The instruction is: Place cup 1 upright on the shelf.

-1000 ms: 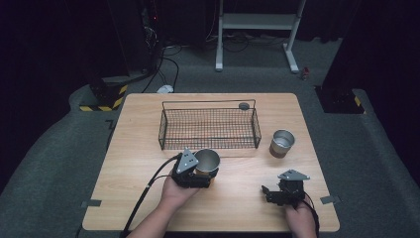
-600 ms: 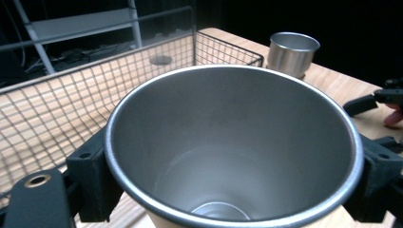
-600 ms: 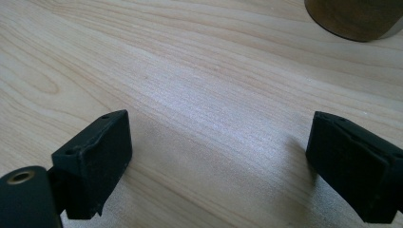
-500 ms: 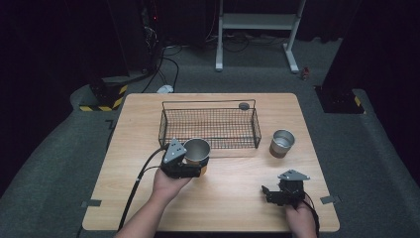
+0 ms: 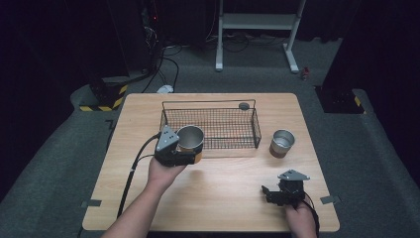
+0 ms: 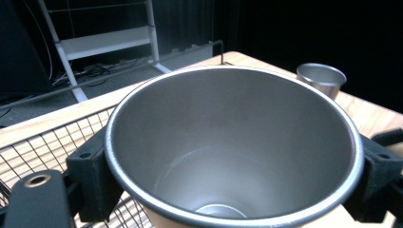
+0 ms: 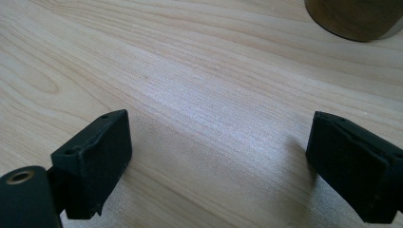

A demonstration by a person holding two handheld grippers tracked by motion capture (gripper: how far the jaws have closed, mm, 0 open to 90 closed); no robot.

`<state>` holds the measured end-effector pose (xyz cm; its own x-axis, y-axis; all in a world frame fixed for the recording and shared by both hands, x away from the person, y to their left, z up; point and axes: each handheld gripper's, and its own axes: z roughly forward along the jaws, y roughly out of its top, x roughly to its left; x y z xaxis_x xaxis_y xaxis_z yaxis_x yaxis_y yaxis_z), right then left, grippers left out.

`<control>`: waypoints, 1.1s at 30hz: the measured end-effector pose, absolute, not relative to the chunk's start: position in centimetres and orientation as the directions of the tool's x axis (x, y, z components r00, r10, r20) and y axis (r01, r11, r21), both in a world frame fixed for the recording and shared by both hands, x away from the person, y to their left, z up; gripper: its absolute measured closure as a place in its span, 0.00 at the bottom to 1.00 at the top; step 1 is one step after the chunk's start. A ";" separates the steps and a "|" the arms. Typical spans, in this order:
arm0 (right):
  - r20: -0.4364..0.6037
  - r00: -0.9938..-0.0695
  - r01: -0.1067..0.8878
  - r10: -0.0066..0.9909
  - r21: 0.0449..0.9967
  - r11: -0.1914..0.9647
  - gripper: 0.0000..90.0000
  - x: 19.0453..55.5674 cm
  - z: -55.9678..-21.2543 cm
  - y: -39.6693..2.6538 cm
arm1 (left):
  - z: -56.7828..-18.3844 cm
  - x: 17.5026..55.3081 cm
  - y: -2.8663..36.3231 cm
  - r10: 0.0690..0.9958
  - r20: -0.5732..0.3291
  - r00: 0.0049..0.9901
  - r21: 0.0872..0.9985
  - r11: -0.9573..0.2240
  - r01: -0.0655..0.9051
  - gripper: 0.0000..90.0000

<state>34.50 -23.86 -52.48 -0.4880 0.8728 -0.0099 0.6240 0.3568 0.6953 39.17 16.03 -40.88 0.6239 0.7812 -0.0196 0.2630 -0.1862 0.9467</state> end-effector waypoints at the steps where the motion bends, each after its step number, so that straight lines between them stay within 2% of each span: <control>1: -0.010 -0.488 0.624 0.873 0.695 0.357 0.09 34.5 -52.5 -23.9 | -40.8 39.4 16.1 0.784 -0.022 0.621 0.947 -0.183 0.265 0.15; 5: -0.010 -0.488 0.624 0.873 0.695 0.357 0.09 34.5 -52.5 -23.9 | -40.4 40.2 16.3 0.792 -0.001 0.611 0.945 -0.199 0.260 0.15; 33: -0.011 -0.489 0.624 0.872 0.694 0.359 0.09 34.5 -52.5 -23.9 | -38.8 46.6 17.1 0.832 -0.020 0.555 0.949 -0.159 0.272 0.15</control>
